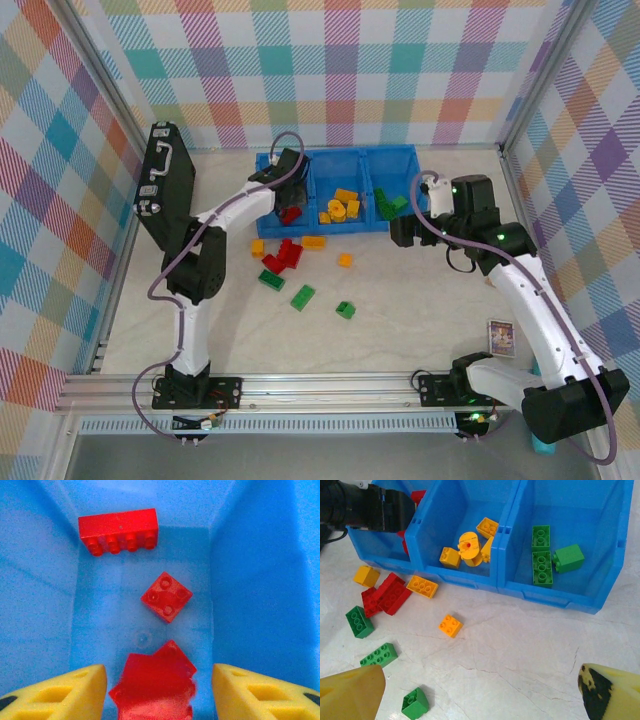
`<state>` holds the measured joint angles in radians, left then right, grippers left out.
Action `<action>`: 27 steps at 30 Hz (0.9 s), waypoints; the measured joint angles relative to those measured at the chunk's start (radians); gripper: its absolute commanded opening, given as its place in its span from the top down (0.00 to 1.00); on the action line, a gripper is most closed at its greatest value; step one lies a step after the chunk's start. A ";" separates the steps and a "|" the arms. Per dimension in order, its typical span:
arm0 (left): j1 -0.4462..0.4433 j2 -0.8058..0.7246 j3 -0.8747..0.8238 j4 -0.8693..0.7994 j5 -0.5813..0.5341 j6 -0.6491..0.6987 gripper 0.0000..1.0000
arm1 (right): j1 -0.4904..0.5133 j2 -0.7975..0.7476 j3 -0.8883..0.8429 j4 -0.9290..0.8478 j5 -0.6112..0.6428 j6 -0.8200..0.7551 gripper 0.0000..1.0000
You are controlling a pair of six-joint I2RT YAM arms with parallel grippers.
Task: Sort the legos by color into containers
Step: Place the lego in the container, then pick up the lego from the center of the table.
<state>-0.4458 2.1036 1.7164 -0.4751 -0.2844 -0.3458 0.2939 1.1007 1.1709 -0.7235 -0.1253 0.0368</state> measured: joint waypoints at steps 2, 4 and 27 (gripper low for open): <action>0.003 0.007 0.009 0.000 0.008 0.005 0.37 | 0.000 0.002 -0.003 0.000 -0.010 0.000 0.01; 0.004 0.006 0.009 0.005 0.011 0.015 0.37 | 0.000 0.002 -0.017 0.000 -0.025 0.002 0.01; 0.004 -0.859 -0.389 -0.014 0.055 0.136 0.29 | 0.247 0.265 -0.235 0.217 -0.045 0.217 0.01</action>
<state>-0.4416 1.2446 1.3273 -0.4889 -0.2298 -0.2096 0.5411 1.3655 0.9356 -0.5064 -0.1699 0.2535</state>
